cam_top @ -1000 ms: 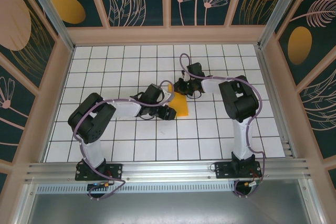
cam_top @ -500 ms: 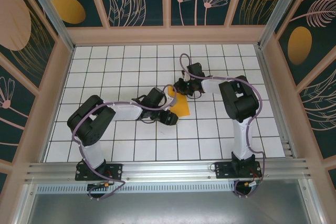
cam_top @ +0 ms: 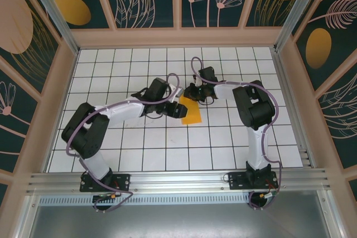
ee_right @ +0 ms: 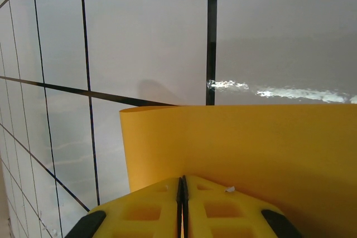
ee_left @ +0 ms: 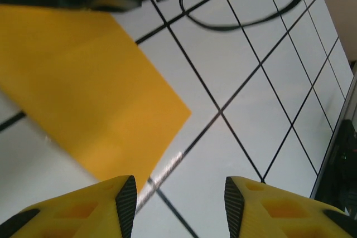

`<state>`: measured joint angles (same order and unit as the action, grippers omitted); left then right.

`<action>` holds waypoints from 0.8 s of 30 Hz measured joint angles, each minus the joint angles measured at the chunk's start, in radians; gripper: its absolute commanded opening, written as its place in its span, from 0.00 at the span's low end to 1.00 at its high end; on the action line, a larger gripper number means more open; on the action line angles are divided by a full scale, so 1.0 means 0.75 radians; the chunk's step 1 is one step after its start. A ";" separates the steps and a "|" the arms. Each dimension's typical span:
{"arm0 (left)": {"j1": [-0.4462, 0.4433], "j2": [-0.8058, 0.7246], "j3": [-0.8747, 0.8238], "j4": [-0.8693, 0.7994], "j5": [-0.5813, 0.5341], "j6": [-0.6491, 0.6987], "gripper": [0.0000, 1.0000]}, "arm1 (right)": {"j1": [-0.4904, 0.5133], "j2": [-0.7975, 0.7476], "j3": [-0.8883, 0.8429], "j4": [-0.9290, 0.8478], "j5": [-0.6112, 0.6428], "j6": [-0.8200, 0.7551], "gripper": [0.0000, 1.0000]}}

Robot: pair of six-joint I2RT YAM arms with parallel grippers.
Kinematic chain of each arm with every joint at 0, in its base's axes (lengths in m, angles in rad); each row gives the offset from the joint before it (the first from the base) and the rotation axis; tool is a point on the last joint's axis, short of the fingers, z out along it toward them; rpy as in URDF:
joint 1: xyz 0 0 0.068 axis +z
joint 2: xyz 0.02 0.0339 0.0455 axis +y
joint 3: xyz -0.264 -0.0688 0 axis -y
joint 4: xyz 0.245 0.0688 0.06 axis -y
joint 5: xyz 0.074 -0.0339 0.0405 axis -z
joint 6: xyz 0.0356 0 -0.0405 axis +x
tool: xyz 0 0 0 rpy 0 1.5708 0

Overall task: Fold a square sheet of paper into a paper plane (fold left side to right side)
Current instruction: Hold the square sheet of paper at the center of the table.

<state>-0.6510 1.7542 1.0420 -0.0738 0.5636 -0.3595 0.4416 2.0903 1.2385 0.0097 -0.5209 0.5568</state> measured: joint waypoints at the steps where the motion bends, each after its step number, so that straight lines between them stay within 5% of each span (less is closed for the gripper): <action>1: -0.001 0.042 0.031 0.005 0.007 0.000 0.49 | 0.000 0.000 0.001 0.001 0.000 0.000 0.14; 9: -0.004 0.294 0.110 0.026 0.036 -0.002 0.49 | 0.003 -0.001 0.000 0.001 0.001 0.000 0.14; 19: -0.002 0.315 0.118 0.052 0.039 -0.015 0.49 | 0.005 -0.012 0.010 -0.026 0.003 -0.011 0.18; 24: -0.002 0.315 0.107 0.071 0.040 -0.021 0.49 | -0.027 -0.077 0.024 -0.133 0.021 -0.048 0.34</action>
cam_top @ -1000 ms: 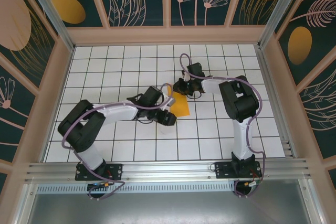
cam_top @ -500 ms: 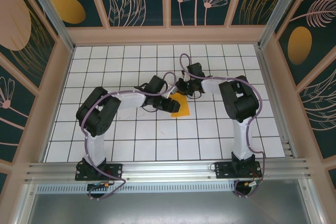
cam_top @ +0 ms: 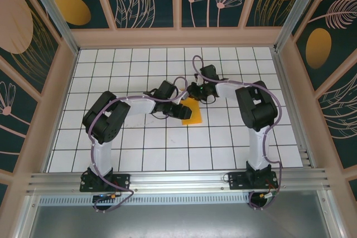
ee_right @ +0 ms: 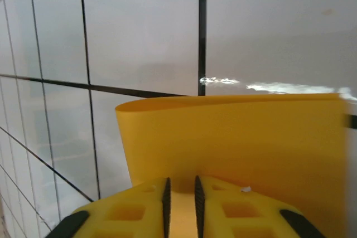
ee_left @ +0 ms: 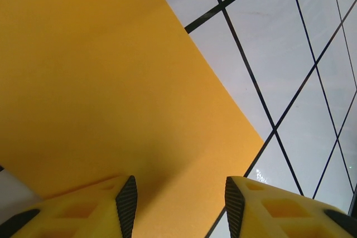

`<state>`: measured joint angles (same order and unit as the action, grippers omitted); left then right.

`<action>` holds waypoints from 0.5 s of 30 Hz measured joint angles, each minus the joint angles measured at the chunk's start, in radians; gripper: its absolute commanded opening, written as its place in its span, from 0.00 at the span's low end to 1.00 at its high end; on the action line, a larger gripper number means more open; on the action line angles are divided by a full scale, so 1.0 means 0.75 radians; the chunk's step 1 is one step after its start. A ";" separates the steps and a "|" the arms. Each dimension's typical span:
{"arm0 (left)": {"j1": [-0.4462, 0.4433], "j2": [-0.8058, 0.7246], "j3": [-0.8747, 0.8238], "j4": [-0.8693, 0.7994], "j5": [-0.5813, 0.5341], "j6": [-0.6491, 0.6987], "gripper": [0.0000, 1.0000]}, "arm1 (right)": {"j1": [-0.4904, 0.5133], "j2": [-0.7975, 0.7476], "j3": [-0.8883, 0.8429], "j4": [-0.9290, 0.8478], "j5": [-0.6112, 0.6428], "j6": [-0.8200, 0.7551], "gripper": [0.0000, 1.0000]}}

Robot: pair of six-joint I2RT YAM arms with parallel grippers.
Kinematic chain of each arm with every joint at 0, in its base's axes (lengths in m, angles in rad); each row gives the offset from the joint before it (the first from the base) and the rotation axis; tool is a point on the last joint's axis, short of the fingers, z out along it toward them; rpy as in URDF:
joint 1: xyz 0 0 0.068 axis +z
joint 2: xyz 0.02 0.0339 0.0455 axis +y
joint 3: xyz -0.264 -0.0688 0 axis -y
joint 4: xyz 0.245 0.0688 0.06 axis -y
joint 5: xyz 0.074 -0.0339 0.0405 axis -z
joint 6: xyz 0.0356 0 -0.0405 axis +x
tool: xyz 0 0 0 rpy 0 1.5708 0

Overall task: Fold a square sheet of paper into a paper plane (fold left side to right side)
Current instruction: Hold the square sheet of paper at the center of the table.

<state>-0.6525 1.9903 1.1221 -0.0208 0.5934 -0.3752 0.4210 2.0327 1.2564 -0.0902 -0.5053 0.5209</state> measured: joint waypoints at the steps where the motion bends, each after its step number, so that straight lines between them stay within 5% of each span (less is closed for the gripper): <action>1: 0.000 -0.001 -0.001 0.002 -0.001 -0.001 0.49 | -0.017 -0.032 0.000 -0.020 0.005 -0.005 0.37; 6: 0.000 -0.001 -0.002 0.004 -0.004 -0.011 0.49 | -0.109 -0.252 -0.028 -0.066 0.040 -0.039 0.40; 10: -0.001 -0.001 -0.002 0.004 -0.007 -0.019 0.49 | -0.135 -0.446 -0.199 -0.065 0.054 -0.060 0.19; 15: -0.002 -0.003 -0.001 0.004 -0.016 -0.028 0.49 | -0.098 -0.534 -0.477 -0.063 0.012 -0.046 0.13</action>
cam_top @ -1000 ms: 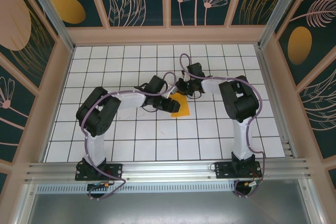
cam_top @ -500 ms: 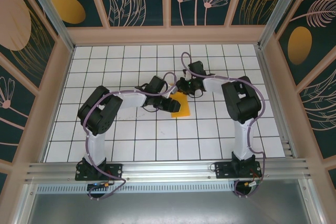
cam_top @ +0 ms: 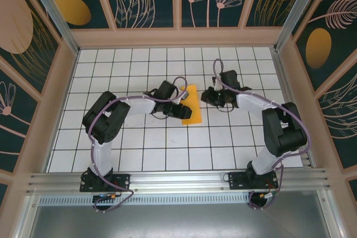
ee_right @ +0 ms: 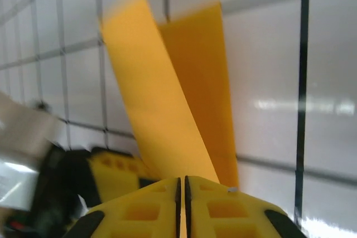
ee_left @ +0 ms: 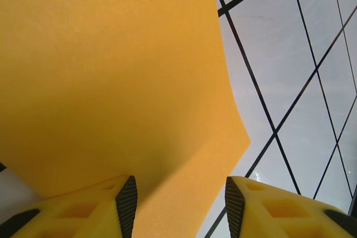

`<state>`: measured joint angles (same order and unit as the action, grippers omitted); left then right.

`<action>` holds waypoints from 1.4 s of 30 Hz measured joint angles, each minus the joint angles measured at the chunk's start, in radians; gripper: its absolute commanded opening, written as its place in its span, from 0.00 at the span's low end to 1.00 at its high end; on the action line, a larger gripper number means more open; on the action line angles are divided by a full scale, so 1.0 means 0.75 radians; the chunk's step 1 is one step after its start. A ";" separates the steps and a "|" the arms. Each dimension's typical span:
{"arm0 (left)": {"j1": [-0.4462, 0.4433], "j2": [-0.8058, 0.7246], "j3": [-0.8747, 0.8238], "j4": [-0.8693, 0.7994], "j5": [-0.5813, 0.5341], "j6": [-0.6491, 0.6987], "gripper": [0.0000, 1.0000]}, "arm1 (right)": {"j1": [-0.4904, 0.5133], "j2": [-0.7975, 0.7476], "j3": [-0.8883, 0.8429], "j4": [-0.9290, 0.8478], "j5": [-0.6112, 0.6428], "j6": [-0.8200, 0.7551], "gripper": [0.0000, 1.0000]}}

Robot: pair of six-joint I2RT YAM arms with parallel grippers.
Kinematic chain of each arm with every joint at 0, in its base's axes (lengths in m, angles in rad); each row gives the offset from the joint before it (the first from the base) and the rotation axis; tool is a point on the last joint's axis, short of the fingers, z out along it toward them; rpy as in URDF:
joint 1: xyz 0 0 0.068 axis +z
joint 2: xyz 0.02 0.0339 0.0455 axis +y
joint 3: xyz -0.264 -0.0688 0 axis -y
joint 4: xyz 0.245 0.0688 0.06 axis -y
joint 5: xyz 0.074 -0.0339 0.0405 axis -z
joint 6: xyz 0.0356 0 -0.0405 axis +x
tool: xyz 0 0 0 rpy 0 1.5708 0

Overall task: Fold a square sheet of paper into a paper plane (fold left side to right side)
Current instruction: Hold the square sheet of paper at the center of the table, then first fold the square sheet of paper in half at the center of the table.

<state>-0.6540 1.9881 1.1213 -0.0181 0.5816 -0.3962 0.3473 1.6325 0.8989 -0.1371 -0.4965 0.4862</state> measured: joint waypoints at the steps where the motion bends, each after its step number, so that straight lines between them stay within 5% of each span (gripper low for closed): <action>1: -0.001 -0.001 0.000 -0.001 -0.004 -0.002 0.49 | 0.020 0.000 -0.054 0.007 -0.013 0.015 0.12; 8: -0.005 -0.002 0.000 -0.001 -0.016 -0.007 0.49 | 0.136 0.056 -0.168 0.088 -0.075 0.095 0.11; 42: 0.054 0.157 0.273 -0.087 -0.084 -0.046 0.52 | 0.132 0.151 -0.120 0.066 -0.049 0.057 0.12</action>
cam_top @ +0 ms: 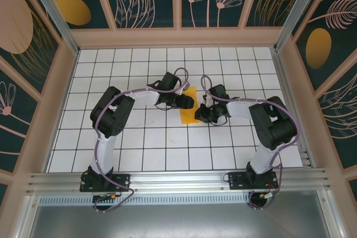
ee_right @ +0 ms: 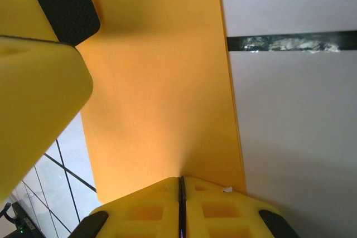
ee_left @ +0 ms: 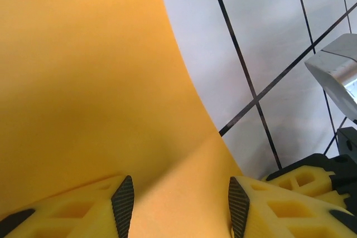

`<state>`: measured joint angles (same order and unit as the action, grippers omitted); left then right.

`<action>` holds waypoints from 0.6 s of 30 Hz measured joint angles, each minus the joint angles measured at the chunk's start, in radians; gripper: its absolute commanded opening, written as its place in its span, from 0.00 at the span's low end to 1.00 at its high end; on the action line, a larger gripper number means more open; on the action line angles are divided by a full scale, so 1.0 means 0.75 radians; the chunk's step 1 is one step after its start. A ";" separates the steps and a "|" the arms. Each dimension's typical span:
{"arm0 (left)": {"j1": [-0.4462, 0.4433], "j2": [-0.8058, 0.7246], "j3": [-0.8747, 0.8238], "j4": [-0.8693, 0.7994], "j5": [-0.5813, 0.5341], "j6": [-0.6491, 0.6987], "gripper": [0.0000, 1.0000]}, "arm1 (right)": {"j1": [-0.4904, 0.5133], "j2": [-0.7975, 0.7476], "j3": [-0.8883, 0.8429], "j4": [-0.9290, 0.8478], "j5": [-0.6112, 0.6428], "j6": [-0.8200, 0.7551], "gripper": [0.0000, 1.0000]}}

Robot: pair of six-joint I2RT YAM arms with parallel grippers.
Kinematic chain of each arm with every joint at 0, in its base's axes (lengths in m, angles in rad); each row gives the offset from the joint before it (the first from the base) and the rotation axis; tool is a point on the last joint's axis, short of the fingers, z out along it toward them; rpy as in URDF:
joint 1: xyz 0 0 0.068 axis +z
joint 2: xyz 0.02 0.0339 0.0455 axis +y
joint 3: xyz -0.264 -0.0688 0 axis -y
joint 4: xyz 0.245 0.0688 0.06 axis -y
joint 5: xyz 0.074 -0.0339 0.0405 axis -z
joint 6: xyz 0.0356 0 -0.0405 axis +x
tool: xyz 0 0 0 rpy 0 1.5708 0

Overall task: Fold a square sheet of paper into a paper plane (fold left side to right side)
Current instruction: First fold the square sheet of paper in half at the center of the table.

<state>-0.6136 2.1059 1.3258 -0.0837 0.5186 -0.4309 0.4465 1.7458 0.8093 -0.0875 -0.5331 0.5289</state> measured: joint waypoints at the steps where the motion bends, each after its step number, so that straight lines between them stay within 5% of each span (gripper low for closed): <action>1: 0.002 0.003 0.004 0.000 0.001 0.000 0.52 | 0.000 0.000 0.001 0.000 0.003 -0.001 0.12; 18: 0.109 0.171 0.293 -0.113 0.010 0.015 0.55 | 0.001 0.004 0.012 0.003 0.037 -0.026 0.12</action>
<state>-0.5316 2.2345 1.5455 -0.1684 0.5259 -0.4194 0.4469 1.7489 0.8181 -0.0856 -0.5053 0.5095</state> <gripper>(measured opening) 0.545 0.124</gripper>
